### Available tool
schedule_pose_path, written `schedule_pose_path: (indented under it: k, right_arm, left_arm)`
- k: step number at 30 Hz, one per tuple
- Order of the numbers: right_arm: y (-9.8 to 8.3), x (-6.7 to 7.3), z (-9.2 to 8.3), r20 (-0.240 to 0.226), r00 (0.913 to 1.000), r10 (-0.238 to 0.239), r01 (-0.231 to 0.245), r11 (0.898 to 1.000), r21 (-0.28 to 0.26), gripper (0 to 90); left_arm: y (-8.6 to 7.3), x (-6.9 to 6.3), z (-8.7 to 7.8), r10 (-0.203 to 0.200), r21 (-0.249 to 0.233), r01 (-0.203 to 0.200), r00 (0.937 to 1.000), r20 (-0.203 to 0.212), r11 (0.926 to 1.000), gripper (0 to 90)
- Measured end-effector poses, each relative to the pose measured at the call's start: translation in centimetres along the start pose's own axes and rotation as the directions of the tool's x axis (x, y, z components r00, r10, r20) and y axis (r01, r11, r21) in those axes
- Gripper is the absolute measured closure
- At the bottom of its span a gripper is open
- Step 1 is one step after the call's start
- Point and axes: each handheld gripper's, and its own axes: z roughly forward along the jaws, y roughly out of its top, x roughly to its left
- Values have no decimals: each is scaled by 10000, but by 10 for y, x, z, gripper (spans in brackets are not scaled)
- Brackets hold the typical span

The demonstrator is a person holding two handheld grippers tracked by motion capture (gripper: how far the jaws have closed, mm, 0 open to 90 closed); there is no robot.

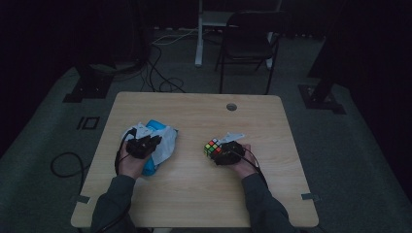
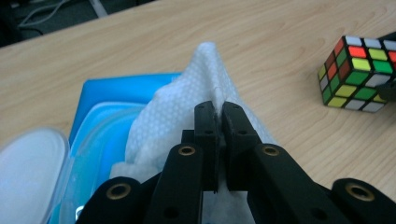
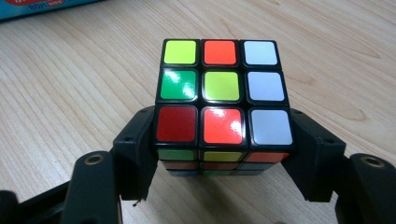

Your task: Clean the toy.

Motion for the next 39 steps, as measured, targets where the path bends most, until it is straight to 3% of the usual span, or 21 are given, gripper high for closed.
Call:
schedule_pose_path:
  k: [5, 8, 12, 23, 26, 39]
  right_arm:
    - [0, 0, 0, 4, 9999, -115, 115, 9999, -26, 341]
    - [0, 0, 0, 13, 9999, -147, 147, 9999, -25, 342]
    - [0, 1, 0, 5, 9999, -160, 160, 9999, -14, 342]
    - [-1, 3, -1, -9, 9994, -345, 345, 9994, -45, 344]
    - [0, 7, -4, 1, 9983, -582, 582, 9982, -136, 344]
    - [2, 14, -9, -67, 9967, -810, 807, 9962, -319, 344]
  left_arm:
    - [2, -2, -3, 35, -196, -32, 9999, 160, 9998, 869]
    - [8, -3, -8, -104, -641, 147, 9978, 662, 9978, 869]
    - [23, -9, -13, 208, -982, -133, 9969, 758, 9951, 869]
    - [29, -14, -4, 380, -835, -306, 9953, 885, 9960, 867]
    - [31, -19, -1, 496, -831, -415, 9939, 985, 9957, 867]
    - [37, -38, 9, 724, -903, -597, 9868, 1449, 9941, 865]
